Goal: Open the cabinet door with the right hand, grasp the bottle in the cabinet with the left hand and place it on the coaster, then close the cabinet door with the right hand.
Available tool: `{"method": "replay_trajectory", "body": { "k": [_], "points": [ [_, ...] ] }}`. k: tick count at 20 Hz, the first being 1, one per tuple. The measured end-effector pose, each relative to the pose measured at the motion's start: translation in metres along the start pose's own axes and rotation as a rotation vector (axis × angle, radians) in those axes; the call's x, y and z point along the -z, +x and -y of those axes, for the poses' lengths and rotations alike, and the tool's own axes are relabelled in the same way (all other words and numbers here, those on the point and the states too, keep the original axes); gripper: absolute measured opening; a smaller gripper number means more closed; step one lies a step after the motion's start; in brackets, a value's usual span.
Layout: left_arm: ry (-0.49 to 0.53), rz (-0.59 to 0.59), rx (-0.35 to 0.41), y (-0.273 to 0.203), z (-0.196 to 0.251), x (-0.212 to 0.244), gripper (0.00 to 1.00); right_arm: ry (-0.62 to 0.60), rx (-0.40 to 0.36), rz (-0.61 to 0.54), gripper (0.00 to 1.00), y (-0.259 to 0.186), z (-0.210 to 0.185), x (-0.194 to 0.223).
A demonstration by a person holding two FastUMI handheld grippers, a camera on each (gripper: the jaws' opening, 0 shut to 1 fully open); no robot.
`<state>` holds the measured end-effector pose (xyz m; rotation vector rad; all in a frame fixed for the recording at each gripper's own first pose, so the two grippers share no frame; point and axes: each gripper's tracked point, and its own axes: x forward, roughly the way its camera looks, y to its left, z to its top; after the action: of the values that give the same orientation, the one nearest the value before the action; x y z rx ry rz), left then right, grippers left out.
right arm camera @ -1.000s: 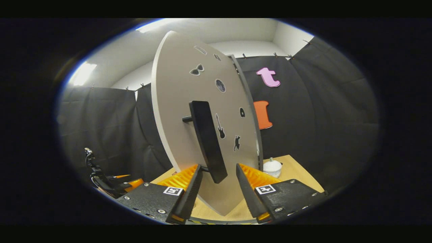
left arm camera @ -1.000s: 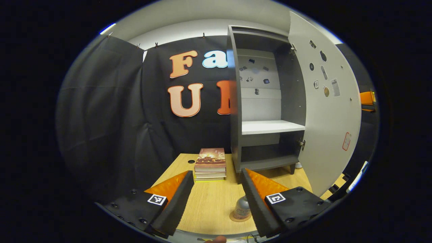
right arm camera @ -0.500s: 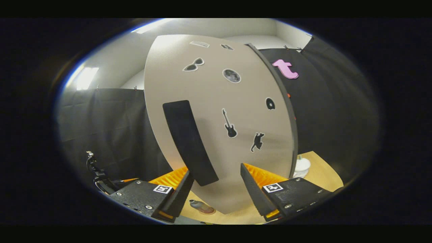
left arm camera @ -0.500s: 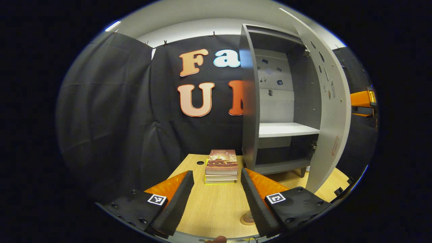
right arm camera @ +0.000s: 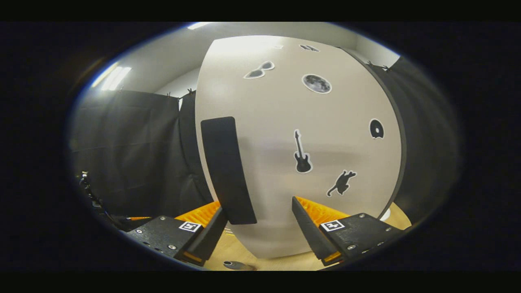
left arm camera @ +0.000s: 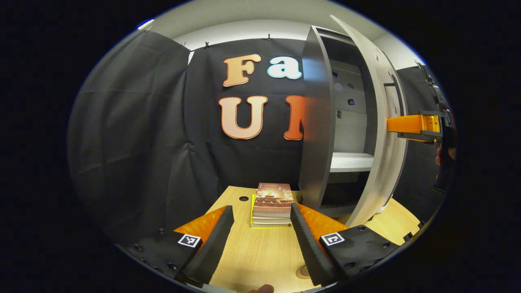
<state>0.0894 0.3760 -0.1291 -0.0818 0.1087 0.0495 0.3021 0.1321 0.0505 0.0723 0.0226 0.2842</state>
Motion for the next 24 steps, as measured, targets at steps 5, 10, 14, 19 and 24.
{"method": "replay_trajectory", "body": {
  "k": [5,10,14,19,24],
  "points": [
    [-0.022,0.002,0.019,0.028,-0.009,0.000,0.92,-0.056,0.063,0.006,0.92,0.001,0.000,0.002],
    [-0.040,0.000,0.036,0.048,-0.016,0.000,0.93,-0.071,0.141,0.018,0.94,-0.001,0.001,0.005],
    [-0.042,0.003,0.046,0.059,-0.020,0.002,0.93,-0.076,0.193,0.028,0.96,0.004,0.001,0.007],
    [-0.046,0.010,0.075,0.065,-0.019,-0.002,0.94,-0.073,0.233,0.030,0.95,0.009,0.002,0.009],
    [-0.040,0.008,0.117,0.069,-0.008,-0.003,0.94,-0.081,0.254,0.028,0.95,0.013,0.003,0.010]
  ]
}}
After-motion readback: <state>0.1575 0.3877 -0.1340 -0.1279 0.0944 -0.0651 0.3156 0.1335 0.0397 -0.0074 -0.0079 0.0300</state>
